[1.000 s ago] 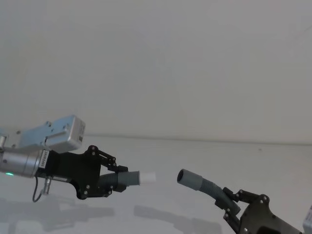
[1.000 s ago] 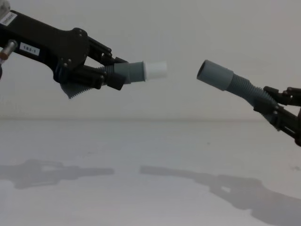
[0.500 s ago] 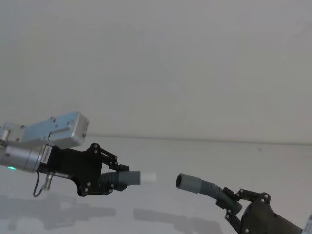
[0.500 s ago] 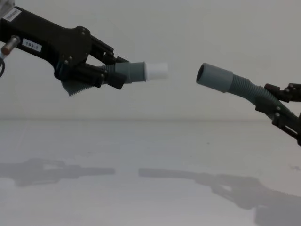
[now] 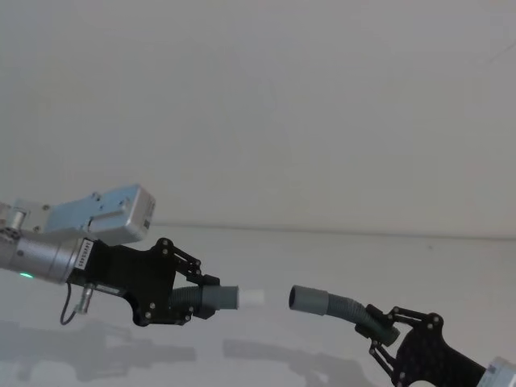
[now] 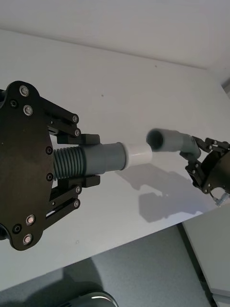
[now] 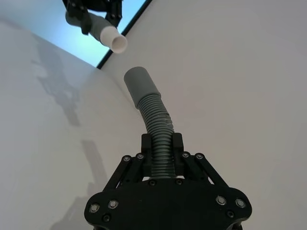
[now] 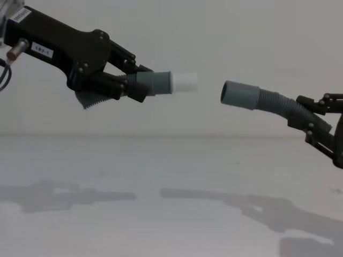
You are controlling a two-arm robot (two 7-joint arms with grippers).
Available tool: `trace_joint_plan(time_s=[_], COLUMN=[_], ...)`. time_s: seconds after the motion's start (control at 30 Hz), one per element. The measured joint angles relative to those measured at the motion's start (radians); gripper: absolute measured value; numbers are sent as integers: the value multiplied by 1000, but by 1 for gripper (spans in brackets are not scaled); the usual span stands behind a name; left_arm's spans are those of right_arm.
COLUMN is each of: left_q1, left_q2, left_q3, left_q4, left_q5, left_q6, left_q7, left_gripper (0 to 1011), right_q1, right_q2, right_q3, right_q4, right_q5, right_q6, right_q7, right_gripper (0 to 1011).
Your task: Use both hands to pick up one end of the pipe from the table, align the ends, and insert them.
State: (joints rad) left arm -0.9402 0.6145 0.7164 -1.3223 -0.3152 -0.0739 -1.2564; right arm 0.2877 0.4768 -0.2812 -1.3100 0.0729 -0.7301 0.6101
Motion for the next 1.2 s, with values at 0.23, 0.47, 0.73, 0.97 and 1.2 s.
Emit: trace_joint_plan(time_s=[0.23, 0.47, 0.73, 0.97, 1.2], left_q1=[-3, -6, -14, -24, -33], left_q2=[2, 6, 11, 12, 8], left_q3=[9, 18, 31, 42, 52], left_q4=[-10, -21, -31, -31, -19], left_q5=[-1, 5, 28, 46, 54], left_q6=[11, 33, 66, 82, 85], left_q7=[1, 16, 47, 67, 77], left_gripper=[336, 336, 336, 339, 336], right_q1=[-7, -10, -9, -5, -2], right_q2=[-15, -22, -24, -18, -11], right_q3=[13, 20, 21, 16, 11], right_q4=[-16, -21, -20, -14, -10], right_q5=[-94, -146, -175, -178, -169], right_q6=[25, 34, 23, -3, -31], right_q7=[-72, -115, -144, -151, -151], right_gripper=[225, 224, 225, 225, 225])
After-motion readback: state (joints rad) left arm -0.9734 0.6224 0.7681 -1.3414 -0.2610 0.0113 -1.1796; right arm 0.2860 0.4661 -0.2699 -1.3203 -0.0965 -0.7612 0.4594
